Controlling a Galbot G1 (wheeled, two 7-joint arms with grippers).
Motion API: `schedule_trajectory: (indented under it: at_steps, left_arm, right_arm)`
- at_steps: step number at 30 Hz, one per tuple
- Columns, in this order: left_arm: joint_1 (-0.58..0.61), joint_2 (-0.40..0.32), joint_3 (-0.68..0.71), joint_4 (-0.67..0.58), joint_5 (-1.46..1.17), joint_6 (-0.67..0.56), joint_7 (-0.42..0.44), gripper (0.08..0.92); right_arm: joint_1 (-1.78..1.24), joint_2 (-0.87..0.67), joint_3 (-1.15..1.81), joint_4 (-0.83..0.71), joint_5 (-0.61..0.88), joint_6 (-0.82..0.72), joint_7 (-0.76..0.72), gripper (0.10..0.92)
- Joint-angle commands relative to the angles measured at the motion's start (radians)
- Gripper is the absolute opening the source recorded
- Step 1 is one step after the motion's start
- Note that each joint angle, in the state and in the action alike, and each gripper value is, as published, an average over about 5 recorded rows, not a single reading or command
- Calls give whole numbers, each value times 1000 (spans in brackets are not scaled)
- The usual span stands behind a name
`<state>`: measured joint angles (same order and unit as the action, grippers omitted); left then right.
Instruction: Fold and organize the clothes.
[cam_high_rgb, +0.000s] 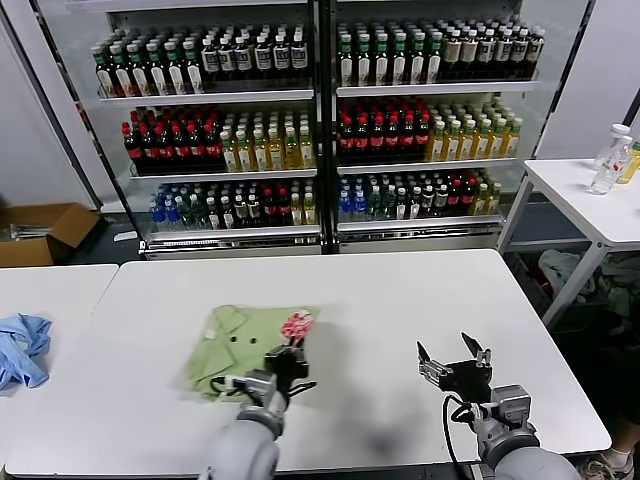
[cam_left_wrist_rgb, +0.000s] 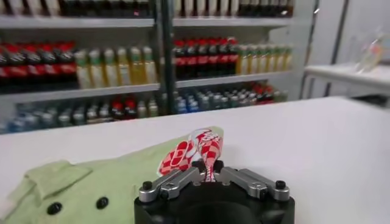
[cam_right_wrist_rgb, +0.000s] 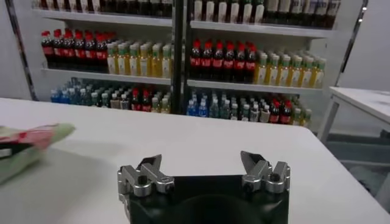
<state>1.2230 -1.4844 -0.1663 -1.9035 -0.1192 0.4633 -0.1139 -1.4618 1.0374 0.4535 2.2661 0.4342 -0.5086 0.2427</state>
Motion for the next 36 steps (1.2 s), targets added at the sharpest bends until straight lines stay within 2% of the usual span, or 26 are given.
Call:
schedule_trajectory:
  at_steps: [1,6,10,15,20,23,26,36]
  left_arm:
    - [-105,-154,129,123,-270,-143,-30,169]
    - [-69,-141,77,56,-210,-211,-21,306]
    - [26,-71,2,-72,-194,-236,-24,428]
    - [166,5,-163,-197,-161,-277,-54,566]
    - [284,71,-293,-236,-116,-338,-88,714]
    - [316,80,-329,-238,-110,-351,-102,787]
    - [330,71,-347,-246,-114,-350,-111,818]
    - [361,66,-348,-238,-112,-353,-126,823]
  right_arm:
    - [40,-13,-1,-18,-43,71,-50,823]
    - [64,2,-33,-44,-20,125,-10,823]
    - [92,20,-64,-59,17,111,23,823]
    - [189,89,-203,-145,38,49,53,823]
    - [304,194,-361,-283,81,-3,109,823]
    - [352,249,-419,-360,107,-29,133,823]
    - [395,290,-467,-419,116,-54,155,823]
    - [507,346,-489,-578,186,-69,225,823]
